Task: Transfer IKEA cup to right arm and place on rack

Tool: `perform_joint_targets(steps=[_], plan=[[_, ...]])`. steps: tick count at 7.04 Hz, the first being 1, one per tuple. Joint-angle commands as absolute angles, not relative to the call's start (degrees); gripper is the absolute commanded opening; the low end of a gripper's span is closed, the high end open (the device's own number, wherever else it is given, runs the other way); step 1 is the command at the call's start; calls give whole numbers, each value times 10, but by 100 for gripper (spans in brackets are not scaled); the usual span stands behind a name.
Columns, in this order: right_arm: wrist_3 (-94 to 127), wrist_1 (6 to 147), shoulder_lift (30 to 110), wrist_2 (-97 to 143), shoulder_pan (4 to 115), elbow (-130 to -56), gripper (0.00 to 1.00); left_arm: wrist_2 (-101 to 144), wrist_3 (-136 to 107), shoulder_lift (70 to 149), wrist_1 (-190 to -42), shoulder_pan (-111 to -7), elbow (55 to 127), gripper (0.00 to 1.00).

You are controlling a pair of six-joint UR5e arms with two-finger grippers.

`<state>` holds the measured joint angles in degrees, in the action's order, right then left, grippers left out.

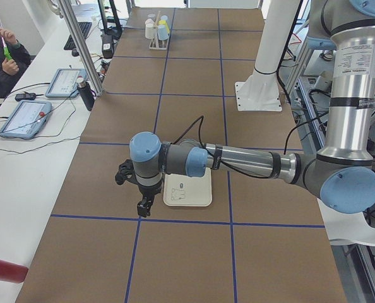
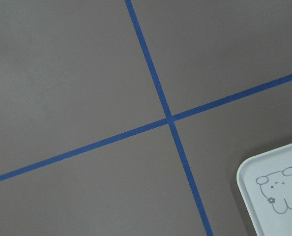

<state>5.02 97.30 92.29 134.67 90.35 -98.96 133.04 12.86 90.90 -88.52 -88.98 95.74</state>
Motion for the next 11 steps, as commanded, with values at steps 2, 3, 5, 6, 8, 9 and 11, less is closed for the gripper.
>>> perform_joint_targets(steps=[2, 3, 5, 6, 8, 9, 11], plan=[[50, 973, 923, 1346, 903, -989, 100, 1368, 127, 904, -884, -890, 955, 100], [50, 973, 923, 1346, 904, -989, 100, 1367, 125, 904, -885, -889, 953, 100], [51, 974, 923, 1346, 904, -988, 100, 1368, 123, 904, -885, -889, 947, 100], [50, 974, 924, 1346, 904, -988, 100, 1367, 120, 904, -885, -889, 945, 100], [52, 974, 924, 1347, 903, -984, 100, 1365, 122, 904, -884, -889, 945, 100], [51, 974, 924, 1347, 904, -980, 100, 1364, 122, 904, -884, -889, 945, 100], [51, 973, 923, 1347, 903, -982, 100, 1364, 122, 904, -884, -889, 945, 100]])
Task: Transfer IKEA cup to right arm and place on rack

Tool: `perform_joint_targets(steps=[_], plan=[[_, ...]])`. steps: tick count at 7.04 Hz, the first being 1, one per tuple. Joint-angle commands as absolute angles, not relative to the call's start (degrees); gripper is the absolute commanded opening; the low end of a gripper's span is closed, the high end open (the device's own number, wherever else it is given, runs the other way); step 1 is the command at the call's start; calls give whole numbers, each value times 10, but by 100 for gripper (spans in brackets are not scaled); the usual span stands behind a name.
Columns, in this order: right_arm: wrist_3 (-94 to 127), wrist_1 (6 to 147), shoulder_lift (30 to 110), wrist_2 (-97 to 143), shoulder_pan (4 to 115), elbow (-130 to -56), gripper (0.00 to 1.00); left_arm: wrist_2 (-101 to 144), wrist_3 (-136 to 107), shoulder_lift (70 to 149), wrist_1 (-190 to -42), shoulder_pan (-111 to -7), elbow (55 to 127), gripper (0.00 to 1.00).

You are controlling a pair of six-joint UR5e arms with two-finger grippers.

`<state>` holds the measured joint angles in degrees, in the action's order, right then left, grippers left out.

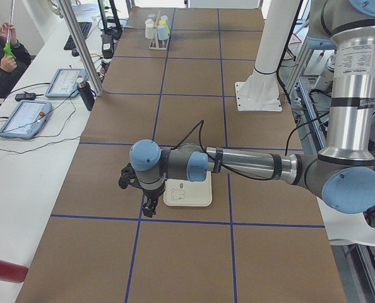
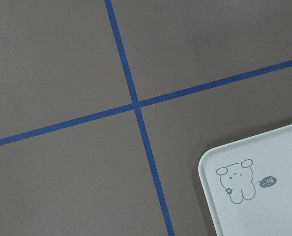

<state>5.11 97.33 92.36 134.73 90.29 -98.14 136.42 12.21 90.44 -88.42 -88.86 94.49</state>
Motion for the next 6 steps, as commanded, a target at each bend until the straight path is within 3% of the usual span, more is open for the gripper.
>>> perform_joint_targets(steps=[1, 6], plan=[[51, 973, 923, 1348, 904, -982, 100, 1364, 123, 904, -884, -889, 945, 100], [51, 973, 921, 1347, 903, -982, 100, 1363, 84, 913, -883, -889, 943, 100]])
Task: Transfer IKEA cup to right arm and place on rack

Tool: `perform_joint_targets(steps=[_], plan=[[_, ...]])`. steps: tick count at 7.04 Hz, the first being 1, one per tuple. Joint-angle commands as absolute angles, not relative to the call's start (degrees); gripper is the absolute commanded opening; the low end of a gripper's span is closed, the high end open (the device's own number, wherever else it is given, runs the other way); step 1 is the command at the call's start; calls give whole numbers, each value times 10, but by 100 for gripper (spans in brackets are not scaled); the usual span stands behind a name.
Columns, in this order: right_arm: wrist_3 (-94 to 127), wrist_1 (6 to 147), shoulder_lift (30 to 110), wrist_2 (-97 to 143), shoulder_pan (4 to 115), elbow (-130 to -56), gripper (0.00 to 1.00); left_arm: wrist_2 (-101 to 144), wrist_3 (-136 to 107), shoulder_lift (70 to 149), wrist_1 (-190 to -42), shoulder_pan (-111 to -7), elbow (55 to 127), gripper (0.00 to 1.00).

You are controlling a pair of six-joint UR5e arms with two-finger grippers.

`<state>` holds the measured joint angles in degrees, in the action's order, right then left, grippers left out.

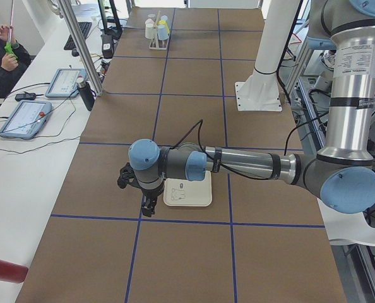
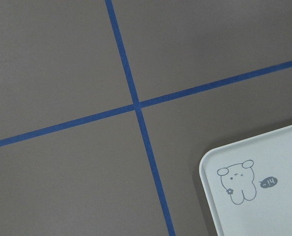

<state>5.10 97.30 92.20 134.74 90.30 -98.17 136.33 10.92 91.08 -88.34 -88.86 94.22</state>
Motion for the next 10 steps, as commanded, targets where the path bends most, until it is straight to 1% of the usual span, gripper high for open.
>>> perform_joint_targets(steps=[1, 10], plan=[[51, 973, 920, 1347, 903, -982, 100, 1363, 76, 916, -883, -889, 947, 100], [50, 973, 916, 1345, 904, -981, 100, 1354, 54, 916, -883, -889, 947, 100]])
